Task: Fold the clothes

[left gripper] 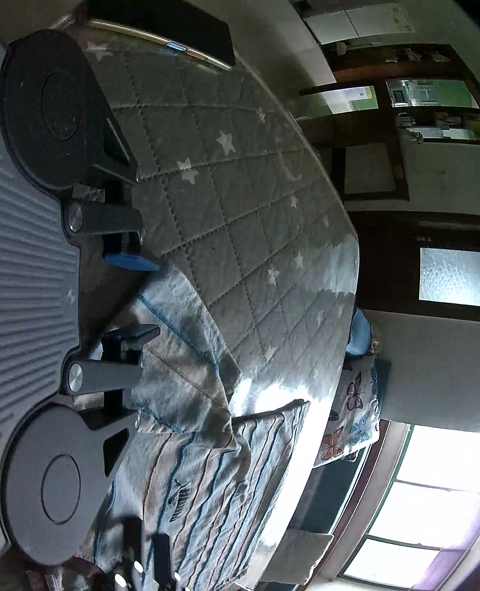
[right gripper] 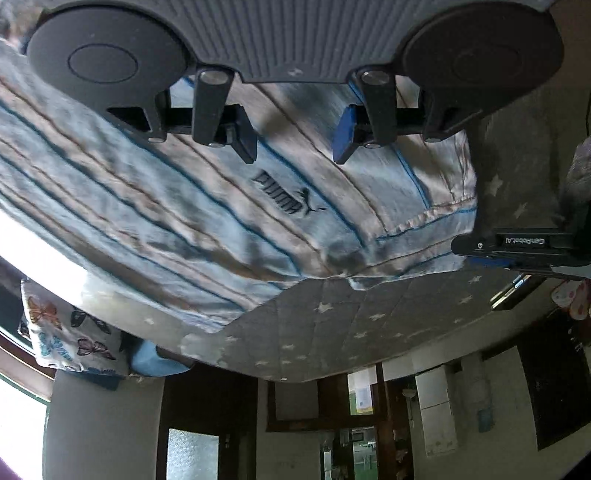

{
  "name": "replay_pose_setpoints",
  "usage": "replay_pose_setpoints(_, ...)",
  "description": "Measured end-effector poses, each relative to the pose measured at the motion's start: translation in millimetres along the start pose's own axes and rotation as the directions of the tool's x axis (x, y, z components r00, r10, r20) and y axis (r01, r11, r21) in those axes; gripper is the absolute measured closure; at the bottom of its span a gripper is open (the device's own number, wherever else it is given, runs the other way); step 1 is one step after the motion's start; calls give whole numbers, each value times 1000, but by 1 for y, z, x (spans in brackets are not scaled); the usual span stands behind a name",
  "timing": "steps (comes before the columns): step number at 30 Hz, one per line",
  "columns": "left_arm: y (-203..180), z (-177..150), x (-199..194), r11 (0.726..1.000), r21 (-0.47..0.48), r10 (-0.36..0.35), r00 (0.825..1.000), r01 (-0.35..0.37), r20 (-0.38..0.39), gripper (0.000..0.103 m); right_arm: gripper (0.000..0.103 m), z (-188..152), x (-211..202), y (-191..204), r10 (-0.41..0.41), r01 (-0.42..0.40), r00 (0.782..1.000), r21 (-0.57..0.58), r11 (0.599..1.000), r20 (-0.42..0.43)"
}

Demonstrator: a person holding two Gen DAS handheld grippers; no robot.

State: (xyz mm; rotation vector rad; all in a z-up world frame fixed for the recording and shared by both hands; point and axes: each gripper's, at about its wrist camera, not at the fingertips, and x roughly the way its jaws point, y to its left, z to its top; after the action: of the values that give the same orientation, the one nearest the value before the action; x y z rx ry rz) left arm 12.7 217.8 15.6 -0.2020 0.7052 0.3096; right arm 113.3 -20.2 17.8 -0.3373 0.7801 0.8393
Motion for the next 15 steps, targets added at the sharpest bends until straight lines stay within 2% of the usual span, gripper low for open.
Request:
replay_pose_setpoints(9, 2, 3, 3, 1000, -29, -13, 1000, 13, 1, 69, 55, -6, -3, 57, 58, -53, 998, -181, 982, 23)
replay_pose_setpoints(12, 3, 3, 3, 999, -33, -15, 1000, 15, 5, 80, 55, -4, -1, 65, 60, -52, 997, -183, 982, 40)
replay_pose_setpoints(14, 5, 3, 3, 999, -38, -16, 1000, 17, 5, 87, 55, -2, 3, 66, 85, -81, 996, -143, 986, 24)
replay_pose_setpoints(15, 6, 3, 2, 999, -41, -19, 1000, 19, 7, 88, 56, -2, 5, 67, 102, -98, 995, -137, 986, 17)
